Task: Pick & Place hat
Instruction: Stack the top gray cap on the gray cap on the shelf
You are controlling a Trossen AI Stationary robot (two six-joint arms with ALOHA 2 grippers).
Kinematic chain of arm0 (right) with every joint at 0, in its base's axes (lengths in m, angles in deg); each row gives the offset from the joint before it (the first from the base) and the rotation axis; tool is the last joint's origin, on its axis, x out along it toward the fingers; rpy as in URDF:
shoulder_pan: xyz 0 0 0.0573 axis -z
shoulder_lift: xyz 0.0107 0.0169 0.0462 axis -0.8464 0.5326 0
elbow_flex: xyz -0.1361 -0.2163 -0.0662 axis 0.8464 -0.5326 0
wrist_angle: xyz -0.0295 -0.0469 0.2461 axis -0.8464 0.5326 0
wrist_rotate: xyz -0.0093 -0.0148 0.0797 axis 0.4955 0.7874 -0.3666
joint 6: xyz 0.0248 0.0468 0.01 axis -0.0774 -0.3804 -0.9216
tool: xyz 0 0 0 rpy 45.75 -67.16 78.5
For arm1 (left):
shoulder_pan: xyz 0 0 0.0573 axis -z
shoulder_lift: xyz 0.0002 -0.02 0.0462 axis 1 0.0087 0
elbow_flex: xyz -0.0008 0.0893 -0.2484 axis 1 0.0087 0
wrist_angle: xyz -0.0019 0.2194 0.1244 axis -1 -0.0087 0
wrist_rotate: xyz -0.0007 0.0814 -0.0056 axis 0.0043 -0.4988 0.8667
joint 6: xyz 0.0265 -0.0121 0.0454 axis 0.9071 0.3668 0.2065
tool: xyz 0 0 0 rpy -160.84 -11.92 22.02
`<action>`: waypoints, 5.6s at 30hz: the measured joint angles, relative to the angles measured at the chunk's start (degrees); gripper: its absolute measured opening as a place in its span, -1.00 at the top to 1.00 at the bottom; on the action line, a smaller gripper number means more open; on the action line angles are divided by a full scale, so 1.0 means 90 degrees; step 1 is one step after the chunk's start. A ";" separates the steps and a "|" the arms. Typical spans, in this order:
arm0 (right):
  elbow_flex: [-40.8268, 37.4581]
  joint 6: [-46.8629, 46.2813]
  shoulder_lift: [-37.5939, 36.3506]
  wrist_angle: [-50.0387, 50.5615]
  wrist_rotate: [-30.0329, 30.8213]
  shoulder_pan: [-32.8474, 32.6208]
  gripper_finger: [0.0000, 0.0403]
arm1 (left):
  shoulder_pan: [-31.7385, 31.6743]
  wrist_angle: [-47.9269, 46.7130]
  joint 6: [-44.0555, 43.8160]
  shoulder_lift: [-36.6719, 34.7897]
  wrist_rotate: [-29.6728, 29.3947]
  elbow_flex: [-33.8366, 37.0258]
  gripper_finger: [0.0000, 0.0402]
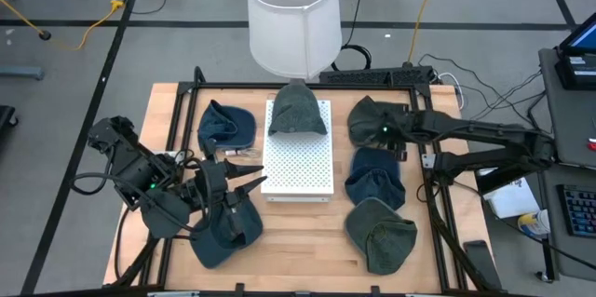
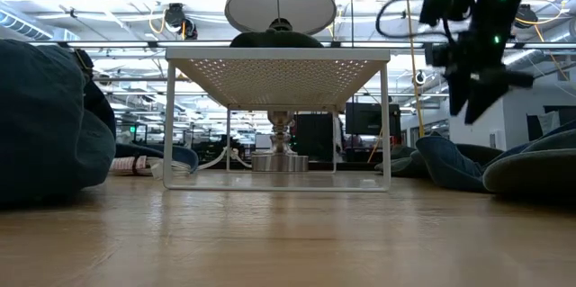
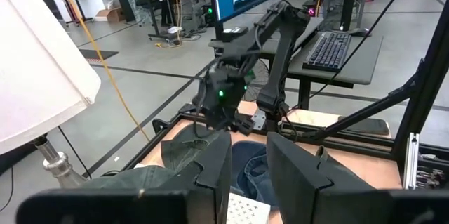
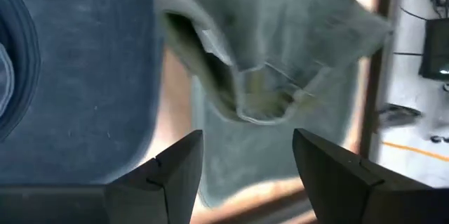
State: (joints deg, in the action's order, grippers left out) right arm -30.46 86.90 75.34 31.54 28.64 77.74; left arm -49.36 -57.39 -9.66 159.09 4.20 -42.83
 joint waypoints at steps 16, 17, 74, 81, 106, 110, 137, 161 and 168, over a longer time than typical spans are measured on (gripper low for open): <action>-0.1627 0.0156 0.0002 -0.1647 0.0004 -0.0002 0.04 | -0.0012 -0.0147 -0.0041 0.0000 -0.0017 0.0000 0.52; -0.1638 0.0154 -0.0001 -0.1646 0.0009 -0.0002 0.09 | -0.0012 -0.0146 -0.0041 0.0000 -0.0015 0.0000 0.52; 0.4217 -0.6575 0.0142 0.4220 -0.3558 -0.0601 0.97 | -0.0012 -0.0284 0.0426 0.0000 -0.0010 0.0000 0.52; 0.4217 -0.7884 0.0373 0.4073 -0.3830 -0.1703 0.98 | -0.0012 -0.0272 0.0071 0.0000 -0.0002 0.0000 0.52; 0.7519 -1.0570 0.3005 0.2104 -0.3474 -0.5686 0.99 | -0.0002 -0.0270 -0.1163 -0.0002 0.1502 0.0000 0.52; 0.8209 -1.0286 0.3515 0.2096 -0.3475 -0.5775 0.99 | -0.0002 -0.0270 -0.1298 -0.0002 0.1850 0.0000 0.52; 0.8860 -0.8289 0.3820 -0.0060 -0.3463 -0.5648 0.99 | -0.0245 -0.0267 -0.1577 -0.0002 0.4412 -0.0002 0.01; 0.8858 -0.8029 0.3691 -0.0129 -0.3316 -0.5461 0.87 | -0.0443 0.0527 -0.1617 -0.0002 0.5507 -0.0002 0.80; 0.8858 -0.7482 0.3673 0.0004 -0.3258 -0.5345 0.87 | -0.0470 0.0531 -0.1651 -0.0002 0.5674 -0.0002 0.88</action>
State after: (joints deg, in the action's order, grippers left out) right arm 49.26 19.56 108.40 31.58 -0.68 29.63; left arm -53.59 -52.61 -24.53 159.07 55.26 -42.86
